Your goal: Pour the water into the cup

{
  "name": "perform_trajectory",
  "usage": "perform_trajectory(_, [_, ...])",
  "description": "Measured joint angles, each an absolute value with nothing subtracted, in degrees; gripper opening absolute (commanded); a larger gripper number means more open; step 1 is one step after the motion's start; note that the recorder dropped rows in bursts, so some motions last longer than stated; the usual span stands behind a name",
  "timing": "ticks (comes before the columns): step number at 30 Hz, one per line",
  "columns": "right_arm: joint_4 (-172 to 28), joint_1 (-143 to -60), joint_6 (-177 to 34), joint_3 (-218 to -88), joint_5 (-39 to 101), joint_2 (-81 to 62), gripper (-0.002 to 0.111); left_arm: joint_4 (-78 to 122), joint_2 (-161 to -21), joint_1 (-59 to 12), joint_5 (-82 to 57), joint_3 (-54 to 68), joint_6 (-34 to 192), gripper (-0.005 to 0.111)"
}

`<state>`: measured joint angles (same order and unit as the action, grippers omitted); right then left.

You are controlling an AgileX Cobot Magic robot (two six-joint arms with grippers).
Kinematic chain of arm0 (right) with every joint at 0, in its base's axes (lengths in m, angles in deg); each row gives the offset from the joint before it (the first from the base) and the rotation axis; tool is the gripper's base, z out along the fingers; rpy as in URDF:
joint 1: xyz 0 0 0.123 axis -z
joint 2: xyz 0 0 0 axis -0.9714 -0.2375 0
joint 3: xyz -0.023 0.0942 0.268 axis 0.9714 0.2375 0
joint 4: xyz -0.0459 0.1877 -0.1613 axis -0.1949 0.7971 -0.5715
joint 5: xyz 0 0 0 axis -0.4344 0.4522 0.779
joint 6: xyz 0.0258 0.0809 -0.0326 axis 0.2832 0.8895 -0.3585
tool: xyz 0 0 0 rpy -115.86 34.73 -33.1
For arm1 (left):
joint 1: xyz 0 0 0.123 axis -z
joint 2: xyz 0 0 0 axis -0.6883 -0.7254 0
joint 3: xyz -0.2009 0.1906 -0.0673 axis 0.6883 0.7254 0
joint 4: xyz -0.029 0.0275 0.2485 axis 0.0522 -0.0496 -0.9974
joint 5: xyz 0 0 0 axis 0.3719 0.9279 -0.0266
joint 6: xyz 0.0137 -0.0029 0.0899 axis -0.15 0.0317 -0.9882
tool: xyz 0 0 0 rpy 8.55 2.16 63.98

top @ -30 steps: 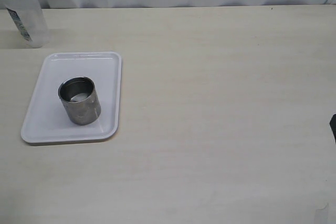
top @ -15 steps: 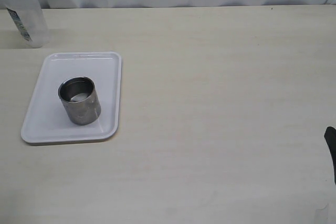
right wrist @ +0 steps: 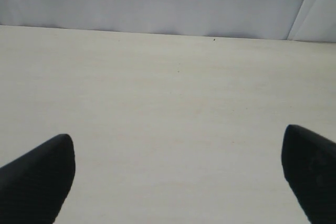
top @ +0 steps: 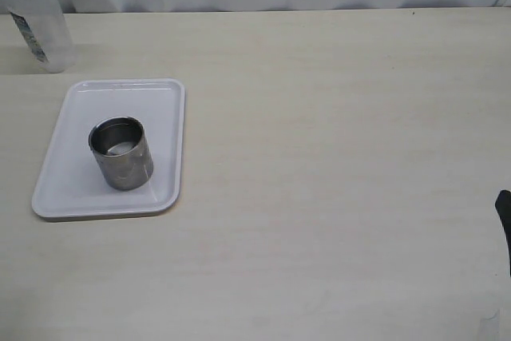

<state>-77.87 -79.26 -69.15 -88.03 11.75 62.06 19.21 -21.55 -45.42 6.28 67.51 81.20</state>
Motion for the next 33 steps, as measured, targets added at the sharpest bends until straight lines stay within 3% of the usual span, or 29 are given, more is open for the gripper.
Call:
perform_trajectory(12, [-77.87, -79.26, -69.12, -88.03, 11.75, 62.06, 0.110, 19.21, -21.55, -45.42, 6.28, 67.51, 81.20, 0.000])
perform_trajectory(15, [-77.98, -79.26, -68.61, -88.03, 11.75, 62.06, 0.105, 19.21, -21.55, -45.42, 6.28, 67.51, 81.20, 0.000])
perform_trajectory(17, [-77.98, -79.05, -68.02, -88.03, 11.75, 62.06, 0.094, 19.21, -21.55, -45.42, 6.28, 67.51, 81.20, 0.000])
perform_trajectory(23, [-78.18, -77.59, -67.51, -88.03, 11.75, 62.06, 0.041, 19.21, -21.55, -45.42, 6.28, 67.51, 81.20, 0.000])
perform_trajectory(28, [-78.18, -77.59, -69.97, -88.03, 11.64, 62.06, 0.005, 19.21, -21.55, -45.42, 6.28, 67.51, 81.20, 0.000])
perform_trajectory(33, [-78.18, -77.59, -71.06, -88.03, 11.64, 62.06, 0.004, 19.21, -21.55, -45.42, 6.28, 67.51, 81.20, 0.000])
